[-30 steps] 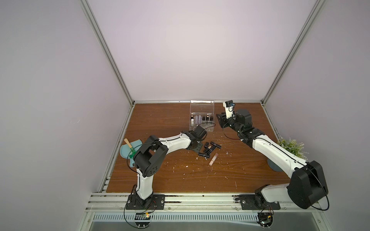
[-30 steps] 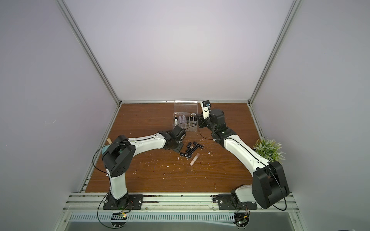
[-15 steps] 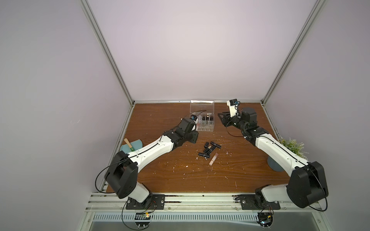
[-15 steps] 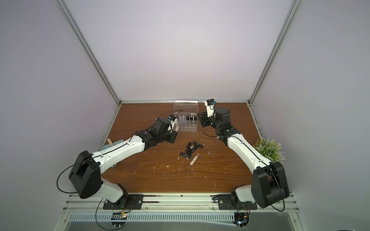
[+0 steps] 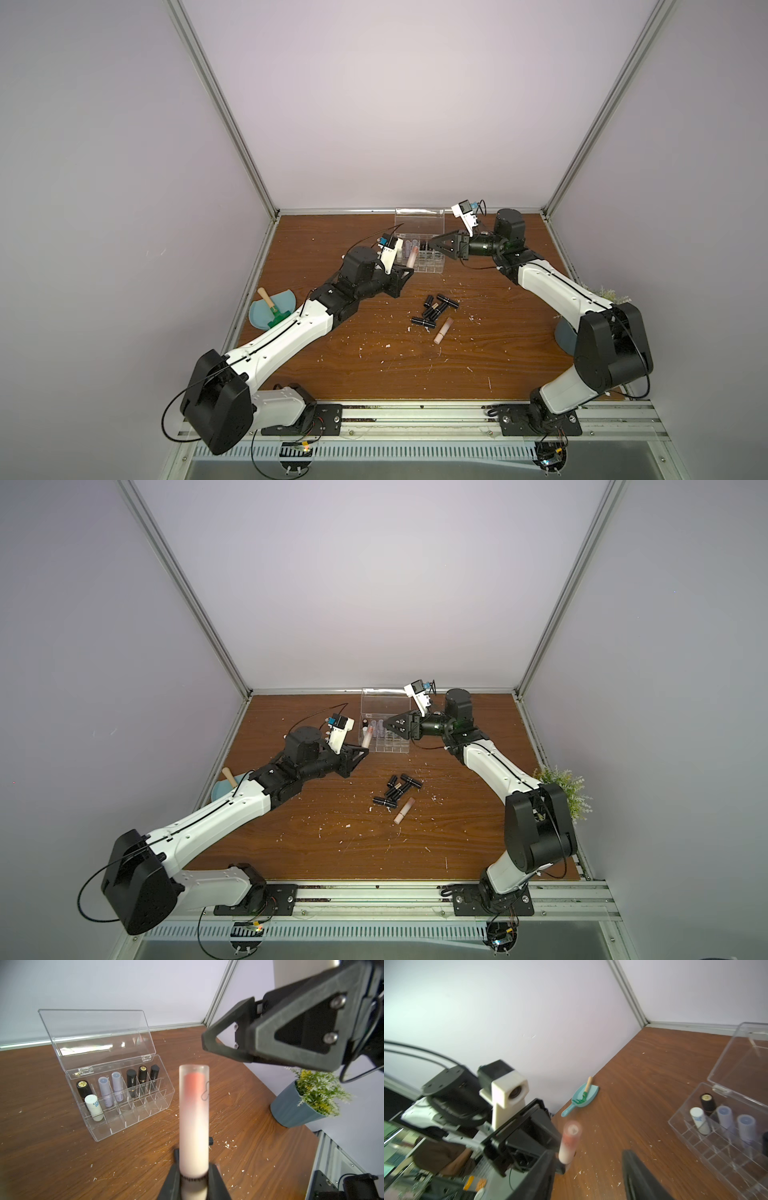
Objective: Arrange the lipsticks in the organizer
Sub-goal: Pick up the lipstick at the center of the board.
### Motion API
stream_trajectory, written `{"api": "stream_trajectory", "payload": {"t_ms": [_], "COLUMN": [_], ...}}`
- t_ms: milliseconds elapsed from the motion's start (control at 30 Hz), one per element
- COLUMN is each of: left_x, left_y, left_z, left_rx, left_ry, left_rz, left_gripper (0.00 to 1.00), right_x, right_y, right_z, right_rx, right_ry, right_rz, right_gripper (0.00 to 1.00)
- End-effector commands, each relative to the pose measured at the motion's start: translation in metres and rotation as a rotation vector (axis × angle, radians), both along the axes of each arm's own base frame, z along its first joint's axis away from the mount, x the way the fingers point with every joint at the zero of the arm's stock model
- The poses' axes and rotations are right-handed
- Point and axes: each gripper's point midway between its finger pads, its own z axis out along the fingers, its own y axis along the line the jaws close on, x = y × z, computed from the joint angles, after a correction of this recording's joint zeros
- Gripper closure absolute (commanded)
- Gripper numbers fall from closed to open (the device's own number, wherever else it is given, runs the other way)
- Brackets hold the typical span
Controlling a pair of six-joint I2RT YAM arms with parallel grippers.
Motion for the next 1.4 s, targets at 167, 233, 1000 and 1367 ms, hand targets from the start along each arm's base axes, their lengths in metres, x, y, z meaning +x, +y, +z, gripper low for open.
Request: {"api": "stream_trajectory", "payload": {"t_ms": [167, 233, 1000, 1367], "left_x": [-0.012, -0.016, -0.025, -0.015], "left_y": [-0.008, -0.012, -0.013, 0.002], "left_z": [0.029, 0.032, 0.042, 0.04], "left_rx": [-0.113, -0.13, -0.154, -0.091], "left_ry": [-0.044, -0.041, -0.052, -0.066], "left_rz": [-0.104, -0.133, -0.173, -0.069], "left_gripper": [0.95, 0.95, 0.92, 0.2], "right_x": [-0.049, -0.052, -0.047, -0.029], "right_y": [0.018, 0.024, 0.035, 0.032], "right_z": [0.039, 0.041, 0.047, 0.04], "right_rx": [0.087, 0.095, 0.127, 0.108], "right_ry": [-0.078, -0.079, -0.056, -0.039], "right_rz": [0.252, 0.276, 0.283, 0.205], "right_gripper": [0.32, 0.33, 0.77, 0.95]}}
